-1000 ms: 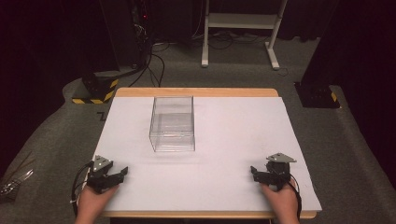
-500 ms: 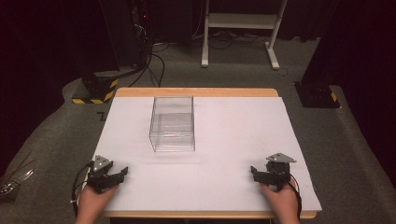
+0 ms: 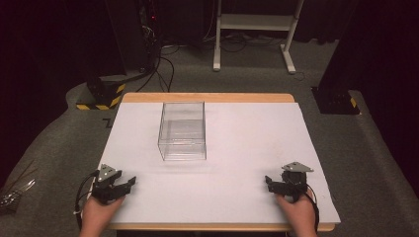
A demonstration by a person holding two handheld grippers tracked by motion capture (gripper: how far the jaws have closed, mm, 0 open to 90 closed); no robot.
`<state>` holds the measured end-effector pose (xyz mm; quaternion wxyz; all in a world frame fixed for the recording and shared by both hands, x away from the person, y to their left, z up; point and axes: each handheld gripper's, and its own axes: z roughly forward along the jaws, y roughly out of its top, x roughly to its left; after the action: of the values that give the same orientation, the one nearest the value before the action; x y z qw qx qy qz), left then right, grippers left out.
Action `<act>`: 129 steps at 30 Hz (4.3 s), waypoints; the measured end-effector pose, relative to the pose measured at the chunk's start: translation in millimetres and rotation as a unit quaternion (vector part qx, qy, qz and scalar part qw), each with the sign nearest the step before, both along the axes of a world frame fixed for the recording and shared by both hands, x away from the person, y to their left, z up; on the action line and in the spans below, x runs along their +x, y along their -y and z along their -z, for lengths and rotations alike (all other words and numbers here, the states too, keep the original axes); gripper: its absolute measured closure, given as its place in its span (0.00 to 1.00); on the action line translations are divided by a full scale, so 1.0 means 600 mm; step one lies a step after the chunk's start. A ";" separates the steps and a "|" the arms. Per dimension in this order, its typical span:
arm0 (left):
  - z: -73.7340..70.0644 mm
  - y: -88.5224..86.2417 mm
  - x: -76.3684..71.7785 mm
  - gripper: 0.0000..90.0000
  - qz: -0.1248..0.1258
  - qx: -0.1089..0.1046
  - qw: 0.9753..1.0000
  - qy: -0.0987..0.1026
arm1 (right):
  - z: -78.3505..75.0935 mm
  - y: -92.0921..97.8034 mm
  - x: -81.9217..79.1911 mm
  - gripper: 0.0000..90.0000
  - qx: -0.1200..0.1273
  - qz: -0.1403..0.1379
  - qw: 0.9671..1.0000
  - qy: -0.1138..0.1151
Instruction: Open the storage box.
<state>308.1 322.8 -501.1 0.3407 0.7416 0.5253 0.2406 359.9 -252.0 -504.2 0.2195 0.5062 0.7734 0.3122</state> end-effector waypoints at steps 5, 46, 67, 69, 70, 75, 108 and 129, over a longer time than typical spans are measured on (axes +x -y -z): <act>-0.011 0.007 -0.004 0.42 0.009 -0.008 1.000 0.006 | 0.000 0.000 0.000 0.13 0.000 0.000 1.000 0.000; -0.035 0.089 -0.015 0.45 0.084 -0.059 0.994 0.033 | 0.000 -0.001 -0.001 0.14 -0.001 0.000 1.000 0.002; -0.066 0.123 -0.002 0.45 0.105 -0.073 0.990 0.062 | 0.000 -0.001 -0.001 0.14 -0.001 -0.001 1.000 0.002; -0.068 0.130 0.000 0.45 0.110 -0.068 0.990 0.060 | 0.000 -0.001 -0.001 0.14 -0.001 -0.001 1.000 0.002; -0.068 0.133 0.002 0.45 0.112 -0.068 0.990 0.057 | 0.000 -0.001 -0.001 0.14 -0.001 -0.001 1.000 0.002; -0.068 0.144 0.017 0.44 0.118 -0.080 0.988 0.054 | 0.000 -0.001 -0.001 0.14 -0.002 -0.001 1.000 0.002; -0.079 0.194 0.091 0.42 0.137 -0.097 0.984 0.057 | 0.000 0.000 -0.001 0.14 0.000 -0.002 1.000 0.002; -0.066 0.191 0.126 0.50 0.134 -0.130 0.980 0.063 | 0.000 -0.001 -0.002 0.15 -0.001 -0.001 1.000 0.003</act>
<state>383.4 208.4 -461.7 0.4958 0.7378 0.4258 0.1687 358.9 -251.5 -504.0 0.2215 0.5043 0.7736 0.3133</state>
